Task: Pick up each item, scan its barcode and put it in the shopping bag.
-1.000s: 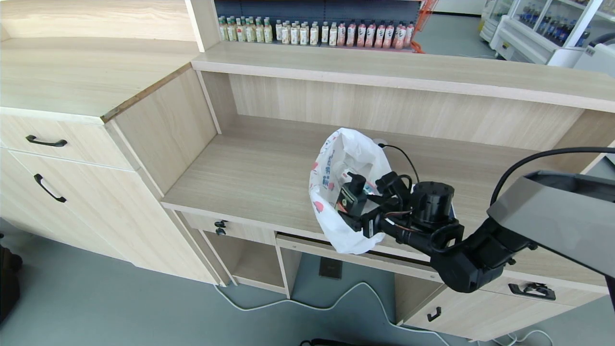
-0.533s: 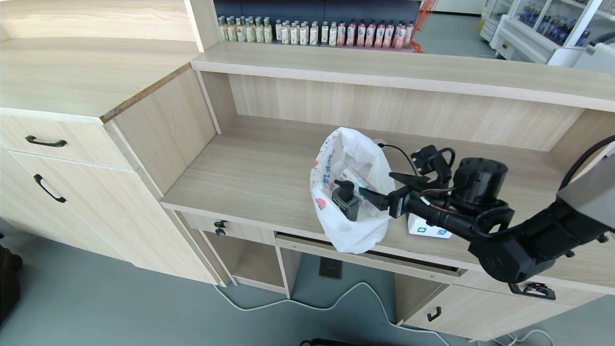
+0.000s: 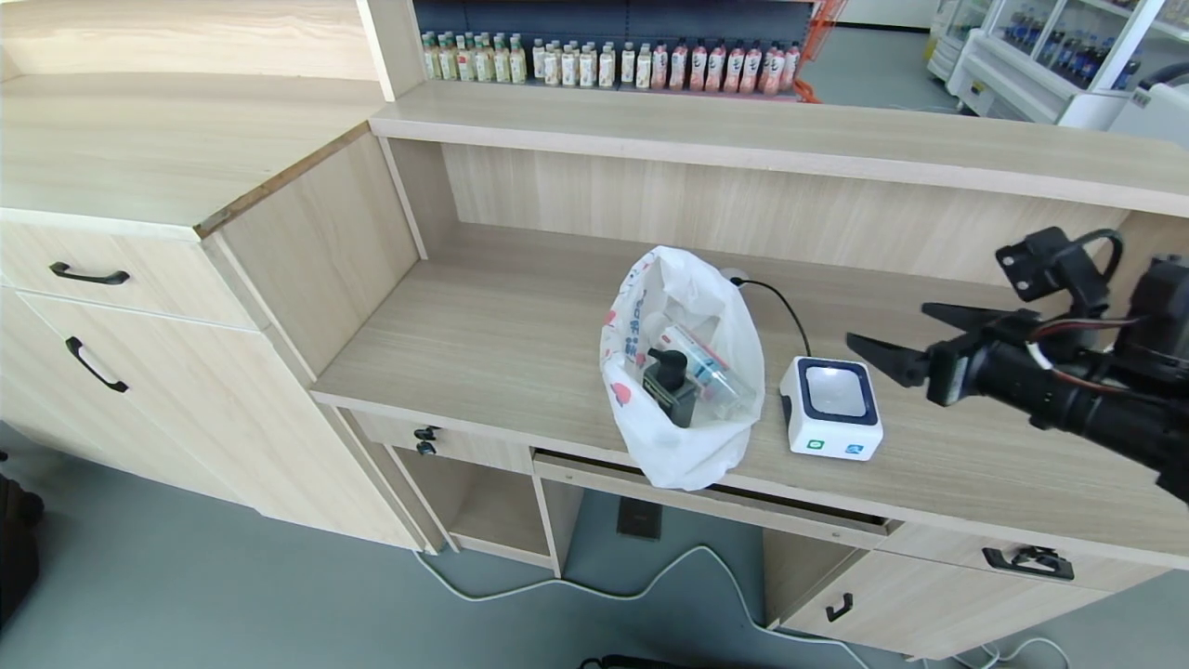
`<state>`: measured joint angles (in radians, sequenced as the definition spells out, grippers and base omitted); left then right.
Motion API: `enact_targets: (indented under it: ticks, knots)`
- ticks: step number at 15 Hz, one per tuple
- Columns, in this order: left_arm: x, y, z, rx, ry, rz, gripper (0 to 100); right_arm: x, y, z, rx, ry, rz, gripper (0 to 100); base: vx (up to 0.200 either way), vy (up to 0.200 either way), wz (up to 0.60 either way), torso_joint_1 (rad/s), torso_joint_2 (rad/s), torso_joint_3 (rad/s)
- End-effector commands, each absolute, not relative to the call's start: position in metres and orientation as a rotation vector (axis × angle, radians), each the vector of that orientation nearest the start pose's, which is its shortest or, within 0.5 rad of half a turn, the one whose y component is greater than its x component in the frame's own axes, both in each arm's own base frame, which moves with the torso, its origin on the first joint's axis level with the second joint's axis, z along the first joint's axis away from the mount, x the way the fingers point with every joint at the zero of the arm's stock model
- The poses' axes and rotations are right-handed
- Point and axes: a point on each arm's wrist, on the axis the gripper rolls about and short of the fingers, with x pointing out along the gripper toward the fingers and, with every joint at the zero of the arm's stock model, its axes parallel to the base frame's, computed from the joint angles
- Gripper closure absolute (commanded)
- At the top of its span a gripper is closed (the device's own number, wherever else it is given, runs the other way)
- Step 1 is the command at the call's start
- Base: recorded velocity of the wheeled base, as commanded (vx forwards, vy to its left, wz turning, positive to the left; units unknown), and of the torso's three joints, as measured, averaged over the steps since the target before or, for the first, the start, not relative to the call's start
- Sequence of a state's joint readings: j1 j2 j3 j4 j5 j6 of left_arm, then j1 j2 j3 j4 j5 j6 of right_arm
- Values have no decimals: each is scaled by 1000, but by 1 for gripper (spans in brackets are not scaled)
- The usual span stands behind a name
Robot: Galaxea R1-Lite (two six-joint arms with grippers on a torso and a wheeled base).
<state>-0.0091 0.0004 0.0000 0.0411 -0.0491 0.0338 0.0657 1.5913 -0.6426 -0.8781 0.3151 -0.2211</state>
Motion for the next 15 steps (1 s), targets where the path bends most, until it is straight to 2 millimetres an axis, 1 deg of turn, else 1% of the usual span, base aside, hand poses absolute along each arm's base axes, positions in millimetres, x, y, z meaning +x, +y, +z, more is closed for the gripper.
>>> enact_targets:
  ticks: [1, 4, 7, 8, 11, 13, 14, 15]
  knots:
    - [-23, -1, 71, 33, 42, -59, 0, 224, -10, 207, -355, 28, 252, 0, 0, 0, 0, 0, 0, 0]
    - [-23, -1, 71, 33, 42, -59, 0, 210, -18, 214, -364, 23, 209, 0, 0, 0, 0, 0, 0, 0]
    - [-23, -1, 71, 34, 42, -59, 0, 202, -17, 217, -363, 13, 205, 0, 0, 0, -600, -1, 1, 4]
    - [-23, -1, 71, 33, 42, -59, 0, 201, -17, 218, -347, 7, 205, 0, 0, 0, 0, 0, 0, 0]
    - [-23, -1, 71, 33, 42, -59, 0, 194, -19, 221, -272, 3, 184, 0, 0, 0, 0, 0, 0, 0]
    - [-23, -1, 71, 33, 42, -59, 0, 191, -22, 219, -143, 18, 157, 0, 0, 0, 0, 0, 0, 0]
    - [-23, -1, 71, 33, 42, -59, 0, 185, -25, 213, -103, 48, 100, 0, 0, 0, 0, 0, 0, 0]
    - [-23, -1, 71, 33, 42, -59, 0, 171, -25, 208, -80, 96, -12, 0, 0, 0, 0, 0, 0, 0]
